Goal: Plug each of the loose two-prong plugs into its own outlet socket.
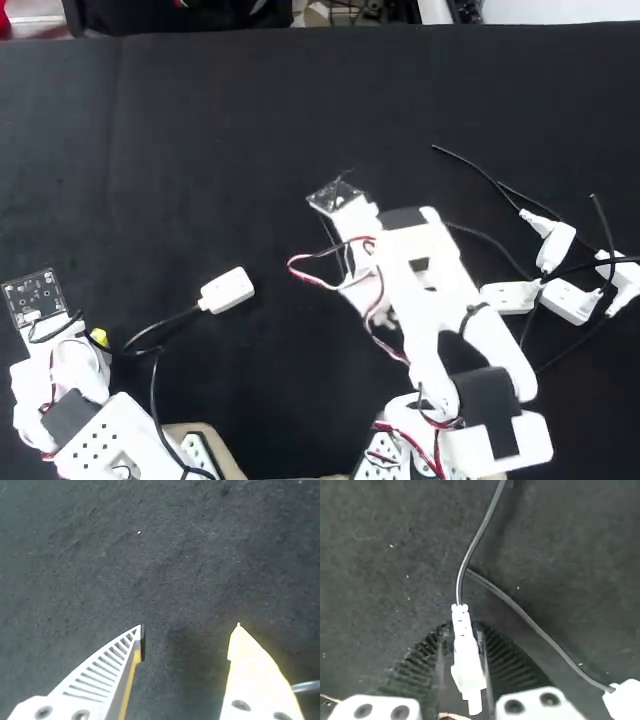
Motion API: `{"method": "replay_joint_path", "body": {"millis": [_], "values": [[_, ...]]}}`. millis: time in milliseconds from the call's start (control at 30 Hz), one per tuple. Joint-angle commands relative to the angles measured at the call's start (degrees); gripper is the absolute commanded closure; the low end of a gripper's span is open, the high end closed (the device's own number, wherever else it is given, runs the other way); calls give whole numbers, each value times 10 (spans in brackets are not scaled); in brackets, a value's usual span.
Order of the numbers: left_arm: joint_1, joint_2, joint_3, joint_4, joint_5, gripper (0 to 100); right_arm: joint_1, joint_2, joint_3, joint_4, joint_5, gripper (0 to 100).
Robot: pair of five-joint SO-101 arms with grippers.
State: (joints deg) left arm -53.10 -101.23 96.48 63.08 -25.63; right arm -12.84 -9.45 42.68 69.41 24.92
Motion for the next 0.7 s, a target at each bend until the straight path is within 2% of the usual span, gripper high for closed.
{"method": "replay_joint_path", "body": {"millis": [0,300,467,667], "values": [[3,-7,9,4,6,722,-11,35,-2,-11,6,985],[3,-7,9,4,6,722,-48,182,-39,-22,7,982],[3,-7,9,4,6,722,-48,235,-116,63,8,981],[3,-7,9,4,6,722,-49,304,-203,167,32,846]]}}
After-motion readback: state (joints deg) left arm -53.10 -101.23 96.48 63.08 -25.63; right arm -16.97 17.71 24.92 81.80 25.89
